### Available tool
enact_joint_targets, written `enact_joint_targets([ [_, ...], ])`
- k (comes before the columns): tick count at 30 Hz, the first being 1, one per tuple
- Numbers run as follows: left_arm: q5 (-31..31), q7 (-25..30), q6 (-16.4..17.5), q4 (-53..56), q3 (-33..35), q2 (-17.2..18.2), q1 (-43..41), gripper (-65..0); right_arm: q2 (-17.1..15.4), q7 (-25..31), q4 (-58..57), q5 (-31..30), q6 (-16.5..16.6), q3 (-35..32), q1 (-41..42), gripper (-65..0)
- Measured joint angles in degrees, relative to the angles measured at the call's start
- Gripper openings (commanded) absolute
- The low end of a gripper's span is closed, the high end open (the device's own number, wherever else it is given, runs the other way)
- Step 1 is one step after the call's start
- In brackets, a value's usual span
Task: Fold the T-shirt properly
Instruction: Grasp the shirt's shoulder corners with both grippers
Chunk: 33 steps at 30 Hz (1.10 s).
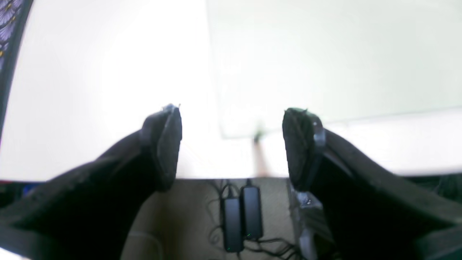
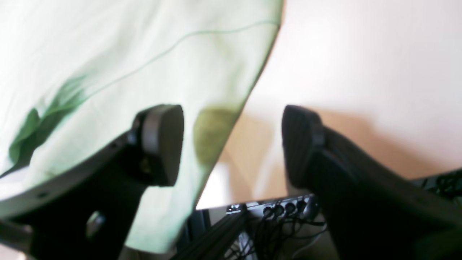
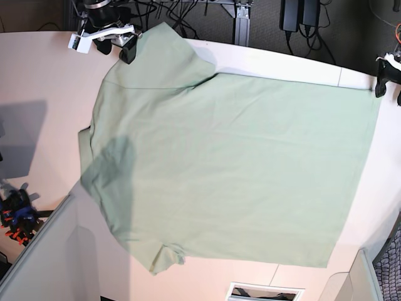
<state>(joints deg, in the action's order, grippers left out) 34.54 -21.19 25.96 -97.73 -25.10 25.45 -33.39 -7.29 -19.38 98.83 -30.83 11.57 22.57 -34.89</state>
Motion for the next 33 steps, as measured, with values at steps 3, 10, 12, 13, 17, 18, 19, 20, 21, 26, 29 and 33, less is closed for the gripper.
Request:
enact_joint_targets([
  [3, 2.2, -1.8, 0.0, 7.5, 0.2, -0.1, 4.7, -18.8, 0.0, -0.2, 0.0, 0.1, 0.0, 0.0, 0.0, -22.4],
  [10, 3.5, 0.3, 0.2, 13.5, 6.7, 0.3, 9.7, -18.8, 0.0, -0.7, 0.0, 0.2, 0.0, 0.0, 0.0, -22.4],
  [12, 3.7, 0.5, 0.3, 13.4, 8.2, 0.3, 9.7, -18.8, 0.0, -0.7, 0.0, 0.2, 0.0, 0.0, 0.0, -22.4],
  [13, 3.7, 0.5, 0.5, 13.4, 8.9, 0.3, 9.6, -18.8, 0.0, -0.7, 0.0, 0.2, 0.0, 0.0, 0.0, -22.4],
  [17, 4.2, -0.6, 1.1, 12.9, 11.3, 0.3, 9.5, -18.8, 0.0, -0.7, 0.0, 0.2, 0.0, 0.0, 0.0, -22.4],
  [18, 4.6, -0.7, 1.4, 12.9, 11.4, 0.0, 9.4, -18.8, 0.0, -0.7, 0.0, 0.2, 0.0, 0.0, 0.0, -22.4],
  [19, 5.0, -0.8, 1.6, 12.7, 11.4, -0.1, 9.0, -18.8, 0.0, -0.8, 0.0, 0.2, 0.0, 0.0, 0.0, -22.4],
  [20, 5.1, -0.9, 2.1, 12.3, 11.4, -0.3, 8.3, -18.8, 0.0, -0.9, 0.1, 0.2, 0.0, 0.0, 0.0, -22.4],
  [21, 5.5, -0.9, 2.5, 11.9, 11.4, -0.4, 7.5, -18.8, 0.0, -0.9, 0.1, 0.2, 0.0, 0.0, 0.0, -22.4],
  [26, 5.6, -1.7, 2.9, 8.0, 11.4, -0.4, 3.1, -18.8, 0.0, -1.1, 0.2, -1.2, 0.0, 0.0, 0.0, -22.4],
  [29, 4.9, -2.6, 2.9, 6.9, 11.4, -0.5, 2.8, -18.9, 1.8, -1.9, 0.2, -1.4, 0.0, 0.1, 0.5, -22.4],
  [33, 5.1, -2.4, 2.9, 6.8, 11.4, -0.5, 2.8, -18.9, 4.8, -1.9, 0.2, -2.5, 0.0, 0.3, 1.4, -22.4],
])
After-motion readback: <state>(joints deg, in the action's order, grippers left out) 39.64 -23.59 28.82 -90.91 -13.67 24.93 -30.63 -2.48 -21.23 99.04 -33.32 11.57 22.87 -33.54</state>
